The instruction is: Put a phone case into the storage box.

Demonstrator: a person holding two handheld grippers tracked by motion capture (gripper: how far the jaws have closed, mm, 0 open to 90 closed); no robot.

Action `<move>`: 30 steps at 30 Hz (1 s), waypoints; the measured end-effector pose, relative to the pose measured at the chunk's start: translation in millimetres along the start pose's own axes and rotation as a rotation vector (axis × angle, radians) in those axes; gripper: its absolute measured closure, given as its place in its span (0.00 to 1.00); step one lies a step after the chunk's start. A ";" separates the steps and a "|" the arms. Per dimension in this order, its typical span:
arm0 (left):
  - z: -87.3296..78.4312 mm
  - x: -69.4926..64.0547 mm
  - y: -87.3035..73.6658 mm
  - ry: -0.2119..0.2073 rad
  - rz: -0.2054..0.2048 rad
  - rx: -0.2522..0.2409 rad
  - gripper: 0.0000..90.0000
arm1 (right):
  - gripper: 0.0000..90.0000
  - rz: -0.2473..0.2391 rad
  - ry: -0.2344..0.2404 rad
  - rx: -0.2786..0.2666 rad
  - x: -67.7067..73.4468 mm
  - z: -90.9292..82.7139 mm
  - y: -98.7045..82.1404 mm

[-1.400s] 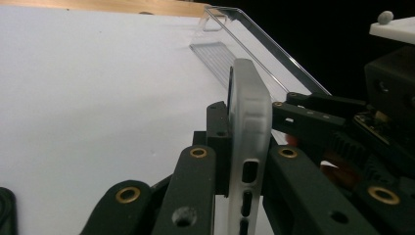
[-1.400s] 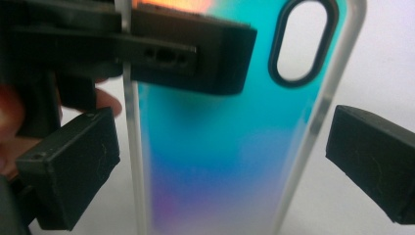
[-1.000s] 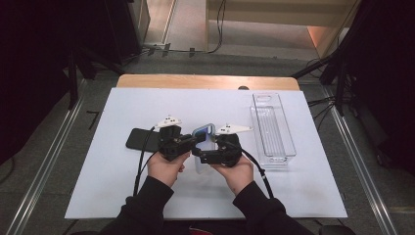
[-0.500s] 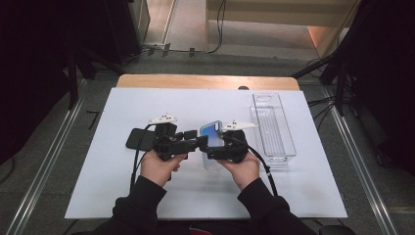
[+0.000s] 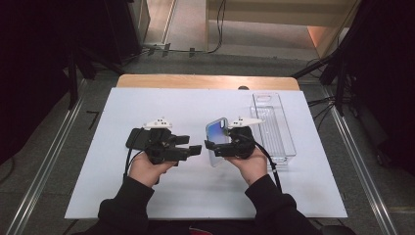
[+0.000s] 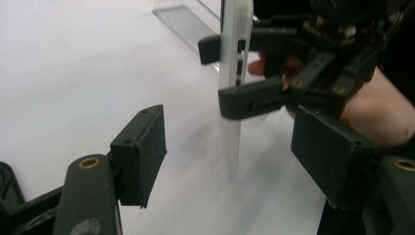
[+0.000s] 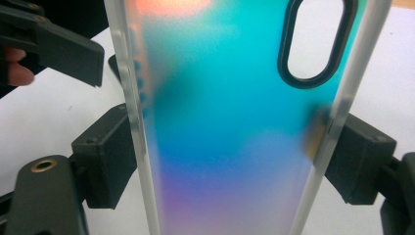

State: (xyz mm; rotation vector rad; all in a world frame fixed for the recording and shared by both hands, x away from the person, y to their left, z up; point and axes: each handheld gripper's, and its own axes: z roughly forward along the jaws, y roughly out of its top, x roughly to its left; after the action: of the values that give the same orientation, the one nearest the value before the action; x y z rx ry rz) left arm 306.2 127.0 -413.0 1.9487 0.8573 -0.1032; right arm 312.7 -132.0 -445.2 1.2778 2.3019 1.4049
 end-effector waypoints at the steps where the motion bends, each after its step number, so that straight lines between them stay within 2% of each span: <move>1: -0.6 1.1 -1.9 -0.005 0.004 0.010 0.32 | 0.17 -0.004 0.001 0.007 -0.5 -0.6 0.5; 8: -2.0 8.2 -13.9 0.004 0.027 0.034 0.32 | 0.17 -0.009 0.028 0.004 -6.0 -7.5 2.8; 11: -1.6 11.5 -19.3 0.005 0.041 0.060 0.32 | 0.17 -0.014 0.031 0.008 -7.5 -9.0 4.1; 15: -2.6 14.0 -26.8 0.036 0.066 0.079 0.32 | 0.17 -0.023 0.035 0.006 -9.4 -11.5 6.2; 26: -13.7 24.8 -45.3 0.044 0.054 0.109 0.32 | 0.17 -0.029 0.039 0.013 -13.5 -21.2 11.2; 30: -19.0 27.5 -49.6 0.064 0.048 0.108 0.32 | 0.17 -0.025 0.037 0.007 -15.4 -26.3 14.2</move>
State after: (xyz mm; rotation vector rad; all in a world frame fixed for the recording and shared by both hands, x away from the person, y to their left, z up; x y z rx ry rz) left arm 291.7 170.7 -451.2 2.0816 0.8609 -0.0603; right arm 316.8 -157.7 -423.9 1.2311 2.3402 1.4262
